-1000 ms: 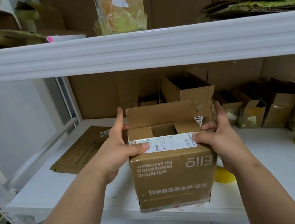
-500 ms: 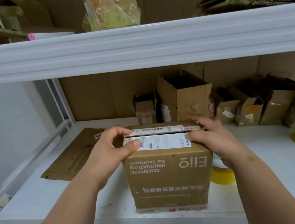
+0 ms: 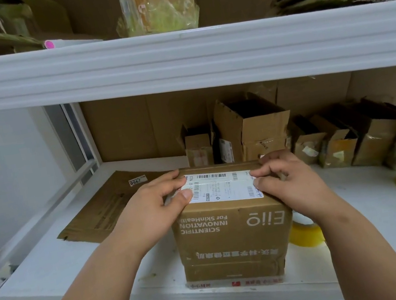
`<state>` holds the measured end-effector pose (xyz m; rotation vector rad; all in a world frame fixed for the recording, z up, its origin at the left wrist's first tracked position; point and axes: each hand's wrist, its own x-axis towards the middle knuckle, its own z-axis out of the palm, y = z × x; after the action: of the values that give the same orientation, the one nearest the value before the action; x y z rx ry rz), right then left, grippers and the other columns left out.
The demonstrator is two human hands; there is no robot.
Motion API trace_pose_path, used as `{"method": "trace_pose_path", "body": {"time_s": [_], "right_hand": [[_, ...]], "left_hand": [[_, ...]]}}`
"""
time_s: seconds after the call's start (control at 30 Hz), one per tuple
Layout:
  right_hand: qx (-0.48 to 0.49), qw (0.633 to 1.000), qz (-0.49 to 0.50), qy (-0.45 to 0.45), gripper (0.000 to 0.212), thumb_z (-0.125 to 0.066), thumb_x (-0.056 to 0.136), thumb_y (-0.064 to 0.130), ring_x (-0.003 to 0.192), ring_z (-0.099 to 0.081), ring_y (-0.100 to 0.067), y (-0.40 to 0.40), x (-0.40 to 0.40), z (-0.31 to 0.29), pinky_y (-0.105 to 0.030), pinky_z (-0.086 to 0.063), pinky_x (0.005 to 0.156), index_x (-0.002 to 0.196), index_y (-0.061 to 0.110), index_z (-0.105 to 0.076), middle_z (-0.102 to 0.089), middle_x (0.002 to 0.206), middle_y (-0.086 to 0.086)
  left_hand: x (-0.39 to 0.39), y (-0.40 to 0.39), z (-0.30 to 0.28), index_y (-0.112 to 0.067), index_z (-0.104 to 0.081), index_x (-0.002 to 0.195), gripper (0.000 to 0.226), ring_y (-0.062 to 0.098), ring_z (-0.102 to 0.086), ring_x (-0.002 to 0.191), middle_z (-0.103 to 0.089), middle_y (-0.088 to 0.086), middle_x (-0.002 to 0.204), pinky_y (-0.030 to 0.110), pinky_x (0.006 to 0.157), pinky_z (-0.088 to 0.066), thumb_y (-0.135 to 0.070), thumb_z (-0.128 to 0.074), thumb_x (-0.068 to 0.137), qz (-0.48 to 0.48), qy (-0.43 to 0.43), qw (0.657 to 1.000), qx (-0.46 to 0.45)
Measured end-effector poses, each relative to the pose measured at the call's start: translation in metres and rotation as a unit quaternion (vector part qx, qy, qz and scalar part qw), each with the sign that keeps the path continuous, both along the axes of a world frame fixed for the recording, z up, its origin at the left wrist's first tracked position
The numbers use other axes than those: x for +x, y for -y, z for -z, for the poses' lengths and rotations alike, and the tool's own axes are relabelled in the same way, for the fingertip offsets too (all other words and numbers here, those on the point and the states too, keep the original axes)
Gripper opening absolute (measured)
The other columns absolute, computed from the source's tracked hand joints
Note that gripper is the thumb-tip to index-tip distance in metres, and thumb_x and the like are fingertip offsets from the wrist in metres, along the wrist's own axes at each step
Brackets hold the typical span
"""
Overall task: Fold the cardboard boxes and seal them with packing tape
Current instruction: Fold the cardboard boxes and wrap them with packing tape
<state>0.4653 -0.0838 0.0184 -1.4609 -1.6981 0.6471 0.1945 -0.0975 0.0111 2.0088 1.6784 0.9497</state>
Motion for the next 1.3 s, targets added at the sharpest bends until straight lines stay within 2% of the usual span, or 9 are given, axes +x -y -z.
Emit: {"method": "trace_pose_path", "body": {"time_s": [0.2, 0.4, 0.57, 0.63, 0.8, 0.9, 1.03, 1.17, 1.3], "right_hand": [[-0.011, 1.0, 0.015, 0.012, 0.008, -0.069, 0.088, 0.037, 0.125, -0.045, -0.014, 0.004, -0.002, 0.0, -0.04, -0.043, 0.105, 0.094, 0.041, -0.073, -0.048, 0.133, 0.015], [0.005, 0.999, 0.033, 0.001, 0.023, -0.06, 0.095, 0.036, 0.129, -0.044, -0.011, 0.011, -0.006, 0.007, -0.04, -0.039, 0.11, 0.113, 0.035, -0.073, -0.047, 0.141, 0.016], [0.034, 0.936, 0.155, -0.316, 0.023, -0.051, 0.097, 0.046, 0.113, -0.059, -0.007, 0.028, -0.007, 0.031, -0.033, -0.049, 0.09, 0.106, 0.045, -0.072, -0.066, 0.12, 0.018], [0.051, 0.905, 0.251, -0.34, 0.023, -0.049, 0.1, 0.033, 0.107, -0.06, -0.01, 0.03, 0.002, 0.046, -0.028, -0.047, 0.081, 0.097, 0.042, -0.069, -0.067, 0.11, 0.014], [-0.103, 0.965, 0.241, -0.034, 0.038, -0.053, 0.093, 0.015, 0.115, -0.059, -0.03, 0.012, 0.03, 0.097, -0.04, -0.047, 0.099, 0.13, 0.02, -0.06, -0.062, 0.13, -0.009], [-0.148, 0.943, 0.196, 0.226, 0.051, -0.053, 0.089, 0.029, 0.135, -0.044, -0.022, 0.004, 0.032, 0.12, -0.047, -0.015, 0.12, 0.139, 0.027, -0.05, -0.053, 0.141, 0.002], [-0.147, 0.916, 0.177, 0.328, 0.045, -0.047, 0.088, 0.027, 0.138, -0.031, -0.018, 0.0, 0.033, 0.131, -0.058, 0.001, 0.117, 0.132, 0.033, -0.052, -0.057, 0.133, 0.008], [-0.145, 0.937, 0.223, 0.226, 0.038, -0.051, 0.092, 0.032, 0.134, -0.039, -0.021, -0.008, 0.04, 0.113, -0.049, -0.009, 0.119, 0.131, 0.035, -0.055, -0.061, 0.127, 0.002], [-0.074, 0.974, 0.193, -0.097, 0.027, -0.06, 0.094, 0.029, 0.098, -0.06, -0.028, -0.003, 0.05, 0.075, -0.048, -0.045, 0.098, 0.121, 0.025, -0.062, -0.068, 0.102, -0.005]], "left_hand": [[0.015, 0.006, -0.008, -0.034, -0.052, 0.139, 0.039, 0.009, -0.025, 0.137, -0.042, -0.017, 0.147, 0.032, 0.115, -0.017, -0.034, -0.049, 0.101, -0.005, -0.125, 0.988, 0.085], [0.019, 0.011, -0.013, -0.034, -0.061, 0.131, 0.037, 0.004, -0.043, 0.126, -0.051, -0.019, 0.137, 0.04, 0.114, -0.033, -0.043, -0.043, 0.1, 0.025, -0.151, 0.986, 0.066], [0.027, 0.016, -0.016, -0.034, -0.057, 0.134, 0.053, 0.008, -0.043, 0.127, -0.049, -0.021, 0.138, 0.047, 0.116, -0.031, -0.064, -0.041, 0.093, 0.003, -0.208, 0.976, 0.058], [0.03, 0.016, -0.018, -0.035, -0.057, 0.134, 0.052, 0.009, -0.044, 0.128, -0.049, -0.02, 0.137, 0.048, 0.12, -0.022, -0.064, -0.04, 0.094, -0.006, -0.227, 0.972, 0.064], [0.039, 0.013, -0.021, -0.032, -0.064, 0.124, 0.043, 0.012, -0.05, 0.117, -0.056, -0.016, 0.13, 0.042, 0.114, -0.033, -0.057, -0.045, 0.095, -0.034, -0.245, 0.964, 0.094], [0.046, 0.011, -0.018, -0.027, -0.068, 0.119, 0.038, 0.009, -0.046, 0.107, -0.058, -0.014, 0.125, 0.028, 0.091, -0.043, -0.049, -0.052, 0.093, -0.054, -0.219, 0.969, 0.103], [0.05, 0.01, -0.016, -0.024, -0.069, 0.115, 0.032, 0.004, -0.037, 0.103, -0.057, -0.013, 0.122, 0.025, 0.084, -0.038, -0.043, -0.057, 0.093, -0.076, -0.192, 0.974, 0.093], [0.048, 0.013, -0.015, -0.029, -0.068, 0.117, 0.031, 0.001, -0.038, 0.102, -0.057, -0.016, 0.122, 0.031, 0.09, -0.047, -0.045, -0.056, 0.094, -0.087, -0.198, 0.973, 0.079], [0.044, 0.01, -0.021, -0.034, -0.068, 0.116, 0.025, 0.0, -0.039, 0.1, -0.051, -0.026, 0.114, 0.038, 0.092, -0.049, -0.037, -0.056, 0.095, -0.088, -0.189, 0.977, 0.051]]}}
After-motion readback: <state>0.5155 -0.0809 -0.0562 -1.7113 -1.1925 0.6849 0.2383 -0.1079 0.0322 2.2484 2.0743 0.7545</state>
